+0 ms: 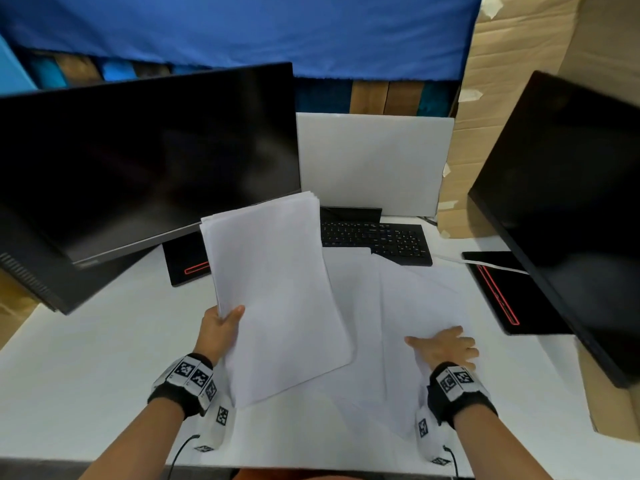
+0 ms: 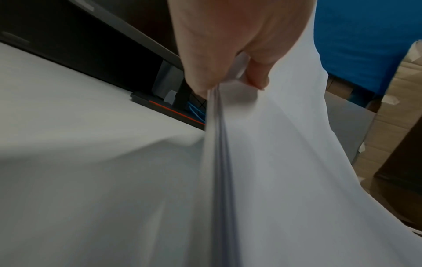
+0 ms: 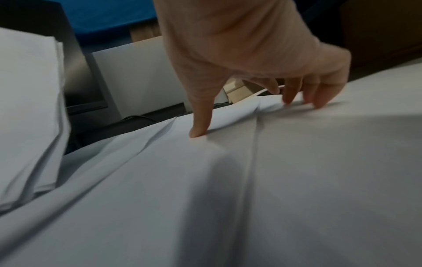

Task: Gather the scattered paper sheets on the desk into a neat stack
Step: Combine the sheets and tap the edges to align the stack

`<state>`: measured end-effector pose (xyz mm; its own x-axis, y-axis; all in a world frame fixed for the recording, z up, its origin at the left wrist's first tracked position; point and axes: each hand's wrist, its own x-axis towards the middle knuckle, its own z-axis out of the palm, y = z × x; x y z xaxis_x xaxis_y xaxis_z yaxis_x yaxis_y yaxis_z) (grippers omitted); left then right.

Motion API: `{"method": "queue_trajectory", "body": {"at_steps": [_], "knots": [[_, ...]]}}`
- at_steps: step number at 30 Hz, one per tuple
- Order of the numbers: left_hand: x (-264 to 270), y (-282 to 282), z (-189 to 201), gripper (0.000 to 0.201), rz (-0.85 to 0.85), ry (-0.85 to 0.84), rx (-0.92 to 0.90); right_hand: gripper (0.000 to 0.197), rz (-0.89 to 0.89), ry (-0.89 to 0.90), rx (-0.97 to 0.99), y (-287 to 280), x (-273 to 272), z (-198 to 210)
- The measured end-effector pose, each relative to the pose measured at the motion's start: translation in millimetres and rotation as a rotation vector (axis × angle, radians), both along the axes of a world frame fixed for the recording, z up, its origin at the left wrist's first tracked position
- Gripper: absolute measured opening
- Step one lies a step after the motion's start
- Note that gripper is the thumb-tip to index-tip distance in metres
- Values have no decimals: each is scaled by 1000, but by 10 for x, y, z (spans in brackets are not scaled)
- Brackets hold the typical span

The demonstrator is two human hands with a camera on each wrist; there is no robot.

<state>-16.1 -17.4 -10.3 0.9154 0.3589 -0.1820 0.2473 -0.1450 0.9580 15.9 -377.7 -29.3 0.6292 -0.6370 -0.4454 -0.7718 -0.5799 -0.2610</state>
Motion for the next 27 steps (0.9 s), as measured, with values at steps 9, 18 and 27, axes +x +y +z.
{"method": "queue_trajectory", "body": {"at_steps": [9,18,27], "knots": [[29,7,31,30,7,3,-26,107,3,26,12,-203,184,-13],[69,126,-20,28,39,65,6,93,16,-112,255,-395,218,-19],[67,139,-80,28,55,105,-34,36,217,-306,822,-307,171,2]]}}
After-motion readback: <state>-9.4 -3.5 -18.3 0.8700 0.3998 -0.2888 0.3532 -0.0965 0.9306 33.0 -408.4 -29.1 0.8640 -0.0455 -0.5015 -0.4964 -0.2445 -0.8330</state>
